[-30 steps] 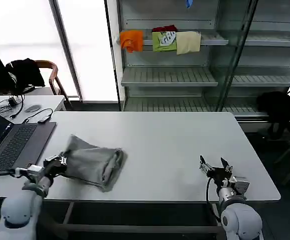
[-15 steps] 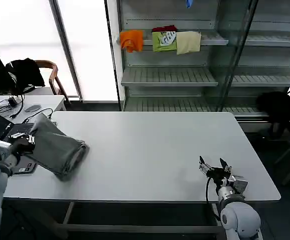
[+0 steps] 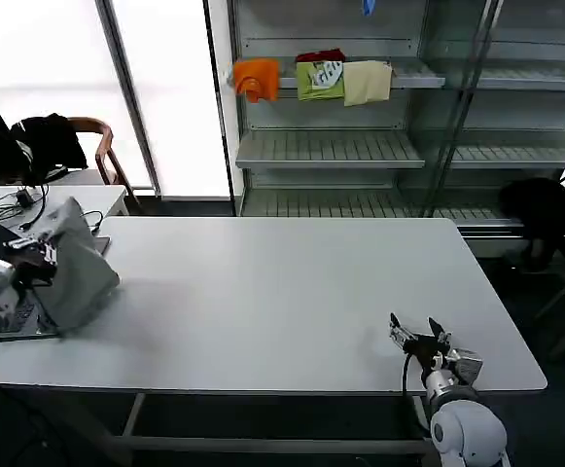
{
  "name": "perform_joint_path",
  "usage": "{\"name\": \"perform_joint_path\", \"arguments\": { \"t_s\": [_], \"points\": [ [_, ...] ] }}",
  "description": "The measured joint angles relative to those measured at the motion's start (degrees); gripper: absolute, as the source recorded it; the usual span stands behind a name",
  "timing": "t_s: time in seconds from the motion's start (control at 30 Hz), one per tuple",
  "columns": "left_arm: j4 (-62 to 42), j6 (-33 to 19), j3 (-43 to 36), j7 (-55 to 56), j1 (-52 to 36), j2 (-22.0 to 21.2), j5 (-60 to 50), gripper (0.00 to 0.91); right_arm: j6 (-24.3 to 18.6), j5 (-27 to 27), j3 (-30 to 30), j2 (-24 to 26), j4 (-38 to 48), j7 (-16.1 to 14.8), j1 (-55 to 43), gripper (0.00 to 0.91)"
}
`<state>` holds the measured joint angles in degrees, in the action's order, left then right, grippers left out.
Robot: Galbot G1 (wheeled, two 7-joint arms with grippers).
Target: Fold and organize the clothes.
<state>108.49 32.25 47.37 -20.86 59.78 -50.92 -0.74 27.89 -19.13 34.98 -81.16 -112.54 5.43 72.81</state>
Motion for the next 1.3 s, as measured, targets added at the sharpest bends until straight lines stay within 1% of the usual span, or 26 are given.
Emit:
{"name": "perform_joint_path", "arguments": {
  "t_s": [0.27, 0.37, 0.53, 0.63, 0.77, 0.9, 1.0, 1.03, 1.27, 1.3],
  "points": [
    [3.9, 0.1, -7.5, 1.3, 3.7, -9.1, -4.9, 0.02, -0.7, -0.2, 0.7, 0.2, -0.5, 0.4, 1.3, 0.907],
    [5.0, 0.4, -10.7, 2.1, 3.9, -11.3, -5.7, 0.03, -0.9, -0.3, 1.0, 0.4, -0.8, 0.5, 1.9, 0.907],
    [5.5, 0.6, -15.7, 3.9, 3.5, -14.0, -6.0, 0.02, -1.0, -0.3, 1.2, 0.3, -1.2, 0.8, 2.1, 0.907],
    [5.3, 0.6, -18.4, 5.5, 2.9, -15.5, -5.5, 0.03, -0.9, -0.1, 1.0, 0.0, -1.5, 0.8, 2.0, 0.907],
    [4.4, 0.6, -22.1, 8.2, 1.7, -17.3, -3.8, 0.02, -0.6, 0.3, 0.7, -0.4, -1.9, 0.7, 1.7, 0.907],
    [3.3, 0.5, -25.9, 11.2, 0.1, -19.1, -0.7, 0.03, -0.1, 0.7, 0.5, -0.6, -2.4, 0.4, 1.4, 0.907],
    [2.3, -0.2, -29.0, 13.6, -1.2, -20.0, 2.0, 0.03, 0.3, 1.0, 0.3, -0.8, -2.8, 0.1, 1.1, 0.907],
    [1.9, -0.6, -30.1, 14.4, -1.7, -20.1, 2.8, 0.02, 0.5, 1.2, 0.1, -0.9, -2.9, 0.1, 1.0, 0.907],
    [-1.8, -4.3, -37.8, 18.1, -5.0, -21.9, 6.4, 0.03, 1.3, 2.2, -0.6, -1.7, -3.0, 0.0, 0.3, 0.907],
    [-2.4, -4.7, -39.0, 18.6, -5.5, -22.3, 6.7, 0.161, 1.3, 2.4, -0.7, -1.8, -3.0, 0.0, 0.3, 0.907]
  ]
}}
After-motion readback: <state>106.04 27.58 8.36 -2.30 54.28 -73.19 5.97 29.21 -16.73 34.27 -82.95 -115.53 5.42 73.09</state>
